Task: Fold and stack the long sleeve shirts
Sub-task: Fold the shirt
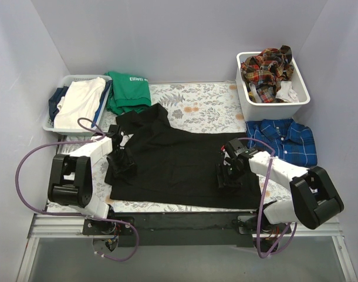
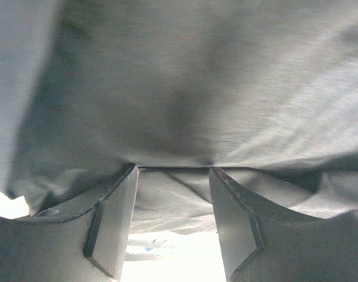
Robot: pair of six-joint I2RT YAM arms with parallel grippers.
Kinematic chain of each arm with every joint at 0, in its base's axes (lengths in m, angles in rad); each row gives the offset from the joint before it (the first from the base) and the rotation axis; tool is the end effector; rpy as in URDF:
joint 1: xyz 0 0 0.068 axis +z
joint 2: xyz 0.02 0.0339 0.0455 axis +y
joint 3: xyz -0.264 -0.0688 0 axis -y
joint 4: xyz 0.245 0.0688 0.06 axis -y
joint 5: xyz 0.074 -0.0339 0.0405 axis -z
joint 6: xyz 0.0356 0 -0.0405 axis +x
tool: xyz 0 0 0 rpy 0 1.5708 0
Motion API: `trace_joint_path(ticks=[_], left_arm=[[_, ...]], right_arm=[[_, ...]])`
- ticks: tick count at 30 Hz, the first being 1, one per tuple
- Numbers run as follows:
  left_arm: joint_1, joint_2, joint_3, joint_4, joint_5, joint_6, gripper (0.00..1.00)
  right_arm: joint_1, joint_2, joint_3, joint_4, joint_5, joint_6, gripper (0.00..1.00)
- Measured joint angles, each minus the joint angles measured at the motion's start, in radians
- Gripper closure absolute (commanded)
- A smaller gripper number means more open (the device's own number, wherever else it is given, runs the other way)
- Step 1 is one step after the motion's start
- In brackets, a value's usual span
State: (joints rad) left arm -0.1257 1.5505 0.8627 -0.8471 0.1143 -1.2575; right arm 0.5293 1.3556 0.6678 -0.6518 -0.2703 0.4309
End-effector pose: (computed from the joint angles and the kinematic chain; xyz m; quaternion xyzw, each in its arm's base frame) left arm 0.2435 -0.0349 0.1590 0.5343 -0.8431 0.0554 0.0226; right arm 0.1815 0.1172 0.1568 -0.0639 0.9823 0.1715 0.0396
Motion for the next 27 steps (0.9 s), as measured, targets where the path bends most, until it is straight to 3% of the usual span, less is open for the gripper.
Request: trace_joint_path(ticks=[5,8,12,16,19,27], left_arm=[[0.015,-0.069,-0.042,-0.067,-0.01,0.0,0.48],[0.025,-0.103,0.006,-0.122,-0.015,0.0,0.43],[0.027,-0.095,0.266,-0.169,-0.029,0.009,0.41],[0.027,-0.052,0.496,-0.101,-0.023,0.045,0.39],[0.027,0.014,0.573,-0.013,0.035,0.092,0.4],[-0.07,0.441,0.807,0.068,0.079,0.195,0.37]], right_arm=[[0.03,-0.045,-0.034,-0.062,0.0,0.03,0.37],[0.043,-0.049,0.014,-0.142,0.052,0.028,0.36],[0.045,-0.046,0.225,-0.216,0.133,0.012,0.34],[0.044,-0.044,0.452,-0.211,0.208,0.0,0.3],[0.023,-0.029,0.562,-0.212,0.245,-0.012,0.31],[-0.108,0.174,0.678,-0.222,0.245,-0.043,0.31]])
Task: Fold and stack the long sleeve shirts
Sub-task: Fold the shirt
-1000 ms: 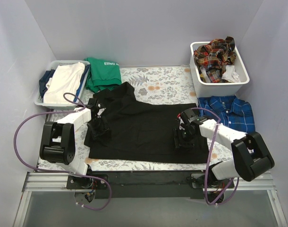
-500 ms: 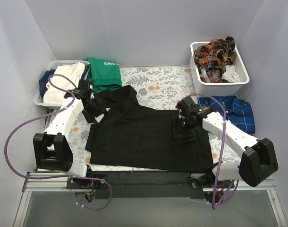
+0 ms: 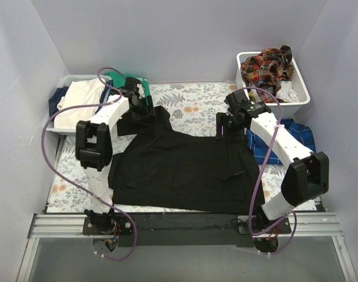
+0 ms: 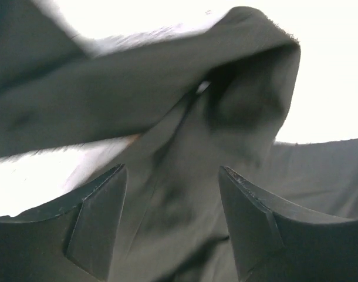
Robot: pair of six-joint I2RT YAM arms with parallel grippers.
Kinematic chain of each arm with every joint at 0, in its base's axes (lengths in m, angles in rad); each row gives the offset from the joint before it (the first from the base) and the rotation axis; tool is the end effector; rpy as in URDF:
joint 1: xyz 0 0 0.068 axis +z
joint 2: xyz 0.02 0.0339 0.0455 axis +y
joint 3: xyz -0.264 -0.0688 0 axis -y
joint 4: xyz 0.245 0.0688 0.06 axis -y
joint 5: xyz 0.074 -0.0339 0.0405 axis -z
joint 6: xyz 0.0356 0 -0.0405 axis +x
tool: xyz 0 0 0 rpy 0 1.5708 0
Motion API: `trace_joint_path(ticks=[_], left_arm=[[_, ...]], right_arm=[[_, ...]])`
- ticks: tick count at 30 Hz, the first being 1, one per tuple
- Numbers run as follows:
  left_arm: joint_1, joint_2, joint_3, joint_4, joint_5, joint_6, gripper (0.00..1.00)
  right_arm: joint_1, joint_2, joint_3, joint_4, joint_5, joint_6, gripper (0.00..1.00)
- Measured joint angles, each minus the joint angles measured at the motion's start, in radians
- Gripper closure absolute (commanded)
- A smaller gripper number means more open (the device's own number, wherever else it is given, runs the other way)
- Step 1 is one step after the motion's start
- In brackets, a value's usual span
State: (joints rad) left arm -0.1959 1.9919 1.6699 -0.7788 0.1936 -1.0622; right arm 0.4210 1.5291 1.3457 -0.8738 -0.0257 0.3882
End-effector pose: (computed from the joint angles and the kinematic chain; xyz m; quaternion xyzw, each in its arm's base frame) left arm 0.4191 -0.0902 0.2367 -0.3859 0.8880 -0.2124 0.1321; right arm 0.2868 0.1294 0.2961 -0.0191 0.9669 0.1114 0.2286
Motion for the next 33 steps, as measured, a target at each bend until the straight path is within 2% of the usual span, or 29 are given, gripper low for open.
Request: trace_joint_path(ticks=[4,9,19,25,27,30,31,32,33], left_arm=[[-0.06,0.174,0.167,-0.002,0.018,0.016,0.36],[-0.096,0.257,0.317,-0.006,0.042,0.031,0.36],[-0.099,0.258,0.332,0.015,0.113,0.035,0.3],[-0.101,0.29,0.367,-0.005,0.124,0.037,0.36],[-0.103,0.328,0.397,-0.014,0.117,0.037,0.44],[-0.109,0.385,0.417,-0.029,0.105,0.031,0.69],[-0.11,0.401,0.424,-0.035,0.102,0.03,0.94],[-0.112,0.424,0.433,-0.04,0.095,0.029,1.0],[-0.112,0.439,0.439,-0.047,0.086,0.028,1.0]], right_arm=[[-0.019,0.035,0.013,0.001,-0.005,-0.008,0.3],[-0.048,0.035,0.014,0.005,-0.016,-0.012,0.29],[-0.077,0.035,-0.022,0.022,-0.027,-0.015,0.3],[-0.08,0.045,-0.022,0.034,-0.031,-0.024,0.3],[-0.083,0.058,-0.022,0.036,-0.031,-0.025,0.3],[-0.093,0.077,-0.022,0.04,-0.033,-0.025,0.3],[-0.098,0.084,-0.022,0.043,-0.034,-0.025,0.3],[-0.105,0.093,-0.022,0.047,-0.034,-0.025,0.3],[-0.115,0.104,-0.022,0.053,-0.034,-0.025,0.3]])
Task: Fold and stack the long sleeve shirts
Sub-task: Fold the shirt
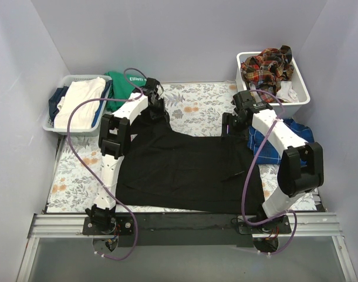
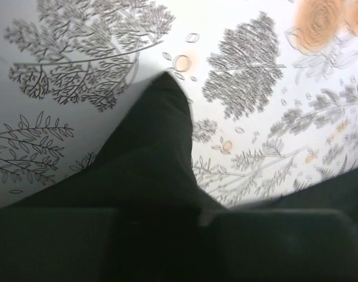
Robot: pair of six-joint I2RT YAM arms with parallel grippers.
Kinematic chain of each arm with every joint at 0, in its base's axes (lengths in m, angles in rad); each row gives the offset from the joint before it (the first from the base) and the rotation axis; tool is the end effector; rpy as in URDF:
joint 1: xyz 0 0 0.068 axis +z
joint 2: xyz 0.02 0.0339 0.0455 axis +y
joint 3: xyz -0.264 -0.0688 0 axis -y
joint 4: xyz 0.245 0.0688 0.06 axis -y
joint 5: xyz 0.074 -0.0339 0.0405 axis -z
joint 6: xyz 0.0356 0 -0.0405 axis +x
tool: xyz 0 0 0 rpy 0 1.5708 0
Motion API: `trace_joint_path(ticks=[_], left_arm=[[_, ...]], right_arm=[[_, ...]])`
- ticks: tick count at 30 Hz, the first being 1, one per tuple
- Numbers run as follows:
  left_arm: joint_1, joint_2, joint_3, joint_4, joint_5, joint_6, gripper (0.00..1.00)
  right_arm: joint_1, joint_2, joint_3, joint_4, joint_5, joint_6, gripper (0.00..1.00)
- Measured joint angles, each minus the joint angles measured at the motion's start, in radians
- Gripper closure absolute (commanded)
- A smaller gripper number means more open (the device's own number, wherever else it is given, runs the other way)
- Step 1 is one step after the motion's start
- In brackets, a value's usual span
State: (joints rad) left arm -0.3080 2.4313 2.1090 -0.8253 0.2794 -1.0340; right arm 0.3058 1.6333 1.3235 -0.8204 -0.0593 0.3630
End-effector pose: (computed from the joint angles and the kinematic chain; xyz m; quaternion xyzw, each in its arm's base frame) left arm 0.4887 -0.1658 0.1663 -0.3164 0.9155 -0.2359 0.0782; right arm 0.3187 0.1028 0.2604 0.0214 0.9752 0.0990 0.1968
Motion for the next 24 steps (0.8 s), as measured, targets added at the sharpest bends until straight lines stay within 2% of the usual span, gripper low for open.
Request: trace_joint_path(ticks=[5,8,14,19,24], left_arm=[[0.001,0.009,0.014,-0.019,-0.056,-0.018,1.0],[0.021,-0.027,-0.04,0.002,-0.089,-0.025,1.0],[0.142,-0.129,-0.179,0.018,-0.126,-0.036,1.0],[0.246,-0.164,-0.192,0.041,-0.118,-0.03,1.0],[0.251,-0.164,-0.183,0.049,-0.055,-0.022,1.0]], right_arm=[[-0.055,0.073,0.01,0.021,0.006,0.0,0.3],[-0.084,0.14,0.037,0.027,0.012,-0.002,0.3],[-0.101,0.263,0.114,0.034,0.05,-0.008,0.3],[-0.103,0.351,0.204,0.032,0.068,-0.023,0.3],[-0.103,0.46,0.356,0.032,0.074,-0.041,0.3]])
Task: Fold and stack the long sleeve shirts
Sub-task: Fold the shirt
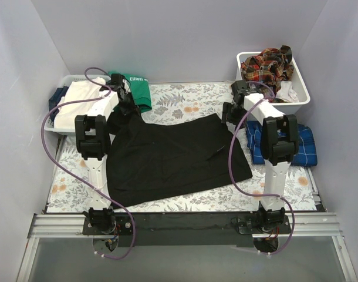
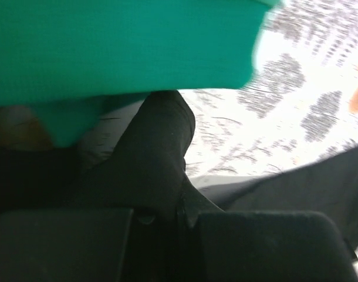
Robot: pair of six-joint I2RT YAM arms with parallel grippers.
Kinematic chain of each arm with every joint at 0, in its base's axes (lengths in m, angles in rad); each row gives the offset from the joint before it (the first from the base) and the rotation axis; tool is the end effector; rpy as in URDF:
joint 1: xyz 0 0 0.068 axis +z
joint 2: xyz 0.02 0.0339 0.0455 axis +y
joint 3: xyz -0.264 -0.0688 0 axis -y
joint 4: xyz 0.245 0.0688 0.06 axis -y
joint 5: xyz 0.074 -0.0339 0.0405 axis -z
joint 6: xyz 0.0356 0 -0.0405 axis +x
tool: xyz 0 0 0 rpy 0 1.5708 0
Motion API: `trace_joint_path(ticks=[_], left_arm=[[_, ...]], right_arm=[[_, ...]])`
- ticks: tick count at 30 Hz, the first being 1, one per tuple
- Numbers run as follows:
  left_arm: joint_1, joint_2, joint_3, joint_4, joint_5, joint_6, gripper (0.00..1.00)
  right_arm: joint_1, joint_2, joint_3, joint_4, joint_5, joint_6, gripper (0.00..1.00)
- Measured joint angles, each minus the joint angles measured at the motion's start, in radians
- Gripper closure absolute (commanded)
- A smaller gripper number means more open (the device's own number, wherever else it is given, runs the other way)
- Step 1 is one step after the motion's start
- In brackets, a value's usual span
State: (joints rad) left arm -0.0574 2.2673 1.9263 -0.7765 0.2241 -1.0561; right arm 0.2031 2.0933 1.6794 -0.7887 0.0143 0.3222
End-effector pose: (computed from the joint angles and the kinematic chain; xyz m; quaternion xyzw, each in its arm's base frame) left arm 0.4867 -0.0359 0.1929 -0.4416 0.8621 -0.2105 0.1320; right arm 0.4307 0.0882 0.1964 0.0598 0.9813 0.0407 0.1786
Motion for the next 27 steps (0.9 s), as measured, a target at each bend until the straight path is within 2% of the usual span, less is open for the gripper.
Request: trace_joint_path(ticks=[11,16,20,27], left_arm=[[-0.043,0.002,0.016,0.019,0.074,0.006,1.0],[-0.042,0.002,-0.015,0.029,0.073,0.006,1.0],[-0.042,0.002,-0.037,0.027,0.072,0.006,1.0],[-0.042,0.002,-0.038,0.029,0.072,0.006,1.0]], right_arm=[[0.017,0.213,0.355,0.066,-0.047,-0.087,0.29],[0.048,0.258,0.383,0.089,-0.051,-0.11,0.29],[0.07,0.299,0.387,0.099,-0.051,-0.119,0.33],[0.12,0.306,0.385,0.108,0.022,-0.139,0.35]])
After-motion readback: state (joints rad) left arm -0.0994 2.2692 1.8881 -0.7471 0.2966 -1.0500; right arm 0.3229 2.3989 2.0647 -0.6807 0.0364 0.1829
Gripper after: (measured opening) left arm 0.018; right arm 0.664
